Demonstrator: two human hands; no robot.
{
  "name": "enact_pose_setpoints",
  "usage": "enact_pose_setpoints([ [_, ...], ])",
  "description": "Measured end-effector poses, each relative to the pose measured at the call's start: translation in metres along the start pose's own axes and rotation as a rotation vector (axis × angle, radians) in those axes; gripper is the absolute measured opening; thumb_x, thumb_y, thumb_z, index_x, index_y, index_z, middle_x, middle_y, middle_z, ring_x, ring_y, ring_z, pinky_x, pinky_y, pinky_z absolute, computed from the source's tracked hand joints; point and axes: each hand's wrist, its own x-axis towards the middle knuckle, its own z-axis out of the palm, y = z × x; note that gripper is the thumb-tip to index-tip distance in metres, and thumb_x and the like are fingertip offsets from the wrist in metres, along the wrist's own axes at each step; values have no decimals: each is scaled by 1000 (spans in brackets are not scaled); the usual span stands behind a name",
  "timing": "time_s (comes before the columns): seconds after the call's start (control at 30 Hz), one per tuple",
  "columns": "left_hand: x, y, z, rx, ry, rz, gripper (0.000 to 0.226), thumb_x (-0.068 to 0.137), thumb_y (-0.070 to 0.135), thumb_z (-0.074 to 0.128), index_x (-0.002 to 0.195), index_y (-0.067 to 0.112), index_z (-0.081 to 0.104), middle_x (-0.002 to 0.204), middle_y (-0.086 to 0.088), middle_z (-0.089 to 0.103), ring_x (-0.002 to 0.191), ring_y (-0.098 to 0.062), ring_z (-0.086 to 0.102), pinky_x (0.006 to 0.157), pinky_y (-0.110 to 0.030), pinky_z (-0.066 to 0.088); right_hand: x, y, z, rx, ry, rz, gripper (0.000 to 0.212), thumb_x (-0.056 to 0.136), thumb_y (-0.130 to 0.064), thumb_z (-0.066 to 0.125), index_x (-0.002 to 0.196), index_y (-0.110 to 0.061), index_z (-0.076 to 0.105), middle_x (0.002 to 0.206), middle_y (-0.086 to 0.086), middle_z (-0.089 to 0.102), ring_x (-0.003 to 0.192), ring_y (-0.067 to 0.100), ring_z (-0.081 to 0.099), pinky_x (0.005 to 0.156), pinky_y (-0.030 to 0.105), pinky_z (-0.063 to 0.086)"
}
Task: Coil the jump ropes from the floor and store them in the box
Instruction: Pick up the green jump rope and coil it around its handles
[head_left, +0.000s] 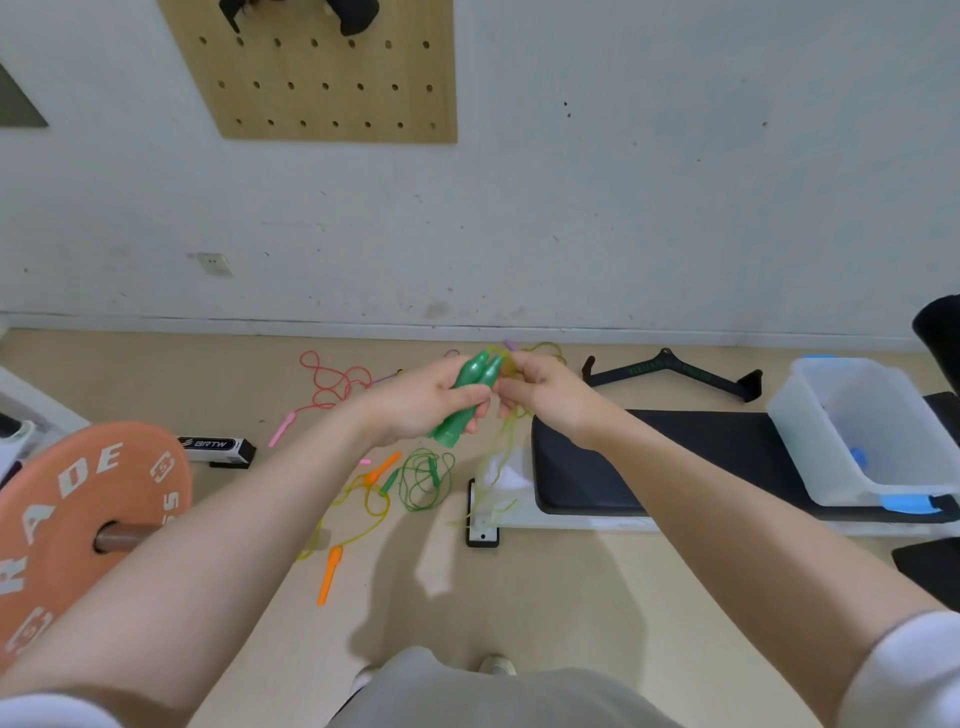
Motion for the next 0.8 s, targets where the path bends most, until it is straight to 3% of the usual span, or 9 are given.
enact_pose_setpoints([
  [0.07, 4, -4, -3, -82, 71, 27, 17, 97, 15, 44, 96, 0, 51, 75, -6, 54, 65, -16, 55, 65, -34, 44, 0, -2, 1, 95, 31, 52, 26, 96, -4, 43, 79, -17, 57, 54, -6, 42, 43, -1, 39, 55, 19, 35],
  [0.13, 8, -8, 1, -153, 171, 25, 16, 96, 20, 45, 88, 10, 55, 77, -7, 55, 72, -23, 51, 68, -43, 40, 1, -8, 3, 15, 74, 55, 21, 94, -10, 49, 75, -17, 56, 52, -12, 43, 42, -1, 37, 51, 19, 30],
  [0.23, 16, -11, 14, -280, 382, 10, 21, 99, 19, 43, 85, 21, 58, 81, -1, 61, 76, -20, 55, 75, -39, 44, 3, -19, 6, -148, 94, 42, 6, 87, -15, 58, 84, -15, 52, 68, -10, 51, 61, 7, 48, 53, 12, 39],
  [0.37, 25, -2, 20, -535, 566, -16, 22, 99, 19, 42, 82, 17, 55, 76, 1, 61, 63, -7, 62, 69, -30, 46, 4, -22, 12, -191, 15, 89, 37, 79, -15, 65, 111, -16, 46, 88, -3, 60, 73, 11, 55, 74, 27, 44],
  [0.5, 31, 6, 23, -785, 553, -55, 22, 100, 23, 41, 85, 17, 55, 76, 1, 60, 68, -14, 60, 72, -31, 45, 6, -23, 14, -260, 77, 93, 60, 75, -21, 71, 127, -14, 40, 111, 5, 61, 98, 20, 60, 88, 36, 49],
  [0.63, 36, 12, 28, -789, 542, -80, 21, 101, 23, 39, 88, 18, 55, 82, -1, 61, 73, -12, 61, 62, -26, 50, 8, -24, 12, -355, 104, 112, 66, 74, -25, 73, 127, -10, 37, 106, 4, 60, 95, 20, 59, 82, 35, 49],
  [0.8, 41, 13, 33, -856, 538, -106, 15, 101, 20, 40, 100, 15, 54, 87, -4, 61, 79, -14, 61, 73, -28, 51, 11, -21, 16, -439, 112, 196, 55, 70, -23, 70, 114, -13, 39, 99, 3, 59, 89, 18, 59, 76, 34, 50],
])
